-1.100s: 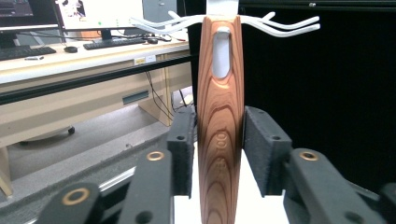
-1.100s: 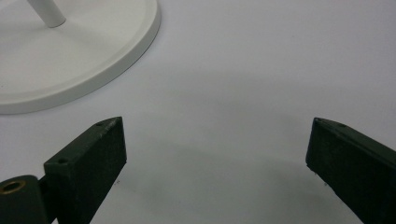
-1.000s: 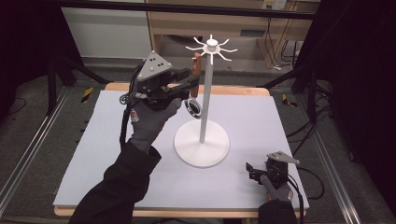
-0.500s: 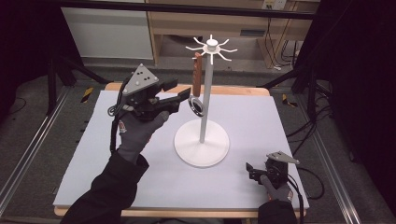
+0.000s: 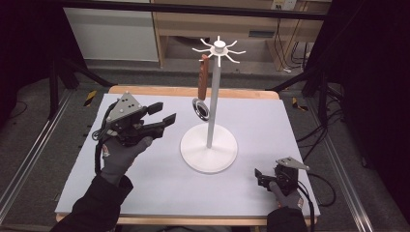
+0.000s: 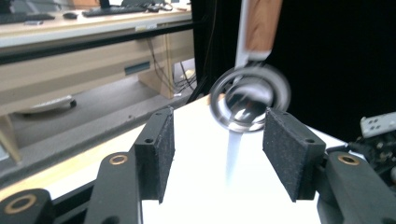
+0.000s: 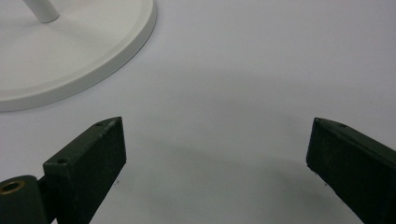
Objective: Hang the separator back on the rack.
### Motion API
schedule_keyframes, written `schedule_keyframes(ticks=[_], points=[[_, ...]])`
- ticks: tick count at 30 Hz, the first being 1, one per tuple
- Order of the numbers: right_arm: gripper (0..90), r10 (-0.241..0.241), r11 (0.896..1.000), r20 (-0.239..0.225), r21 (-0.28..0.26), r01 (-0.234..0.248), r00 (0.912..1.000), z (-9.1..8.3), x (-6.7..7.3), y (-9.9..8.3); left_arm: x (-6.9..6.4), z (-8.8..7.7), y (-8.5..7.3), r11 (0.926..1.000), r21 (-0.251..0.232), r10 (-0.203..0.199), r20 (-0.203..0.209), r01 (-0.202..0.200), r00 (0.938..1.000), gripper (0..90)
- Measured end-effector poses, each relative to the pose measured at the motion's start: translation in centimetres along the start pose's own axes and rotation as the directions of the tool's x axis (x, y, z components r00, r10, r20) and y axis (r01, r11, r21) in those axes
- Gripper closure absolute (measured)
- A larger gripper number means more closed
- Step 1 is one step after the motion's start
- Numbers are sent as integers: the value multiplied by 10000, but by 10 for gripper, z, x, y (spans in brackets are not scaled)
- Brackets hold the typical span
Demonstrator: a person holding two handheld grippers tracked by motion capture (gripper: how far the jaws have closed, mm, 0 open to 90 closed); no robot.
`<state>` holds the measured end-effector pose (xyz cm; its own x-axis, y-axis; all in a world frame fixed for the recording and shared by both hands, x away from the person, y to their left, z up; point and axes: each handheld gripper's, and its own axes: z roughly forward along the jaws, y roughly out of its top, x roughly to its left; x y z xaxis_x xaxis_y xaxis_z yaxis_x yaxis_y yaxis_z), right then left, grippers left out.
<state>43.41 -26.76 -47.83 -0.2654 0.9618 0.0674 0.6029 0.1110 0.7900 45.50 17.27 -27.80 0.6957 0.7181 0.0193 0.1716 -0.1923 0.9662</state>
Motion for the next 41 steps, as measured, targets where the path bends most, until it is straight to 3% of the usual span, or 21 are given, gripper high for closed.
schedule_keyframes(ticks=[4,5,6,7,9,11,23,25,27,34,37,41], points=[[53,-5,10000,-3,12,5,10000,0,0,0,8,-6,-14,9998,-1,-192,-157,192,9997,432],[52,-15,10000,3,2,15,10000,0,0,0,-3,3,-18,9675,-1459,-2106,-139,2064,9775,427],[52,-15,10000,3,2,15,10000,0,0,0,11,-9,-24,9987,84,-497,-248,499,9985,427],[52,-15,10000,-1,-10,15,10000,0,0,0,15,-12,-35,9984,234,-503,-323,510,9982,425],[52,11,10000,-12,-22,-11,10000,0,0,0,17,-13,-40,9979,290,-571,-355,582,9977,425],[52,-14,10000,-5,-12,14,10000,0,0,0,24,-15,-54,9956,507,-757,-499,782,9959,422],[52,27,10000,58,-17,-27,10000,0,-1,-1,38,-24,-98,9860,1133,-1113,-969,1221,9890,403],[51,47,10000,62,-11,-47,10000,0,-1,-1,45,-27,-112,9802,1353,-1289,-1160,1442,9848,398],[51,18,10000,67,-8,-18,10000,0,-1,-1,47,-28,-117,9784,1417,-1334,-1245,1506,9832,398],[51,90,10000,56,-11,-90,9999,0,-1,-1,60,-35,-149,9610,2024,-1522,-1827,1887,9713,385],[51,137,9999,70,-30,-137,9999,0,-2,-1,63,-36,-156,9575,2119,-1547,-1958,1958,9684,375],[51,175,9998,90,-63,-174,9998,-1,-4,-1,69,-39,-170,9470,2371,-1629,-2265,2166,9603,366]])
